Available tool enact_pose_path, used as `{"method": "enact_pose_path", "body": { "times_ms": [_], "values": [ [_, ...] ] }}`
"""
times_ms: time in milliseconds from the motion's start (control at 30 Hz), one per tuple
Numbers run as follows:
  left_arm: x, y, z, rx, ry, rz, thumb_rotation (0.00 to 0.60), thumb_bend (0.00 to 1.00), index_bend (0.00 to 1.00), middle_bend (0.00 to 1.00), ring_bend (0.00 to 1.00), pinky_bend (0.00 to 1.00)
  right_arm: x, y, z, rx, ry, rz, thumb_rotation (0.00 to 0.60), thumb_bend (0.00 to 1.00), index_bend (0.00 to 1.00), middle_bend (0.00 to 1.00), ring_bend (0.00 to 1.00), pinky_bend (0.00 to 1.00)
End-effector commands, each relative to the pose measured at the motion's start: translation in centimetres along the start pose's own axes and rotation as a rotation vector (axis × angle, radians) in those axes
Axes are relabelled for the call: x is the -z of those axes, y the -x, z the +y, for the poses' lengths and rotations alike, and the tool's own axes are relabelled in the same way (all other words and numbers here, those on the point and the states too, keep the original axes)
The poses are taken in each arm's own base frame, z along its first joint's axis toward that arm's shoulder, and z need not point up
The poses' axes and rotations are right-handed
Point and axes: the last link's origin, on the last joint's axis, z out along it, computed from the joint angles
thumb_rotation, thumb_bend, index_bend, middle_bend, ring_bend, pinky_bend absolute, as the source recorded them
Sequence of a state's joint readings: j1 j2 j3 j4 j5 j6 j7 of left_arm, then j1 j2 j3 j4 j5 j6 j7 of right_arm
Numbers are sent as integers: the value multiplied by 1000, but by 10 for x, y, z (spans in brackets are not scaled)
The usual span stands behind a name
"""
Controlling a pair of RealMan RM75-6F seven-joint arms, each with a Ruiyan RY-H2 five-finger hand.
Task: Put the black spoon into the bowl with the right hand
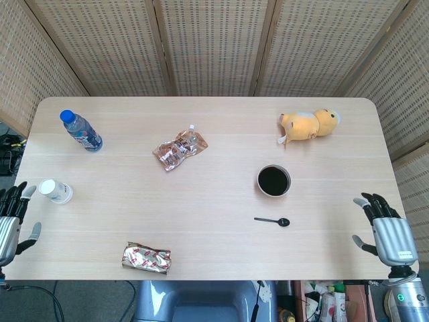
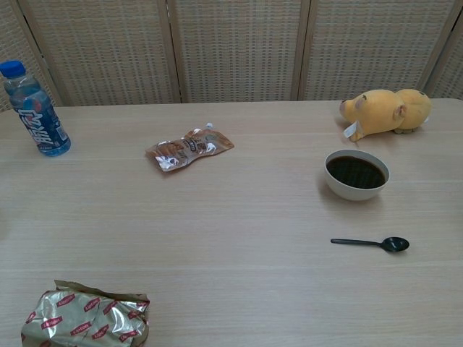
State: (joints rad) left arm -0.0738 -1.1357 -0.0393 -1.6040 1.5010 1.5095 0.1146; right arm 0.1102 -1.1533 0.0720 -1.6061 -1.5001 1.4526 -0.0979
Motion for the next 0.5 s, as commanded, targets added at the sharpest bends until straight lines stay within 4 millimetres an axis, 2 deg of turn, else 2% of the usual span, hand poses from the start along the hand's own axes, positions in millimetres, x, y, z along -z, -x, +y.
{"method": "enact_pose_path", "body": {
  "times_ms": [33, 333, 500],
  "values": [
    [-1, 0, 0, 0, 1, 1, 600, 442, 0, 0, 0, 0, -2, -1, -2, -11, -14, 1, 600, 312, 240, 256, 170, 387],
    [-6, -4, -1, -11, 13, 13, 600, 443, 0, 0, 0, 0, -23, -6, -24, -55, -121, -10, 600, 312, 240, 262, 184, 387],
    [-11, -8, -2, -24, 21, 28, 600, 443, 0, 0, 0, 0, -41, -7, -44, -95, -210, -31, 600, 312, 240, 278, 208, 390]
  ]
}}
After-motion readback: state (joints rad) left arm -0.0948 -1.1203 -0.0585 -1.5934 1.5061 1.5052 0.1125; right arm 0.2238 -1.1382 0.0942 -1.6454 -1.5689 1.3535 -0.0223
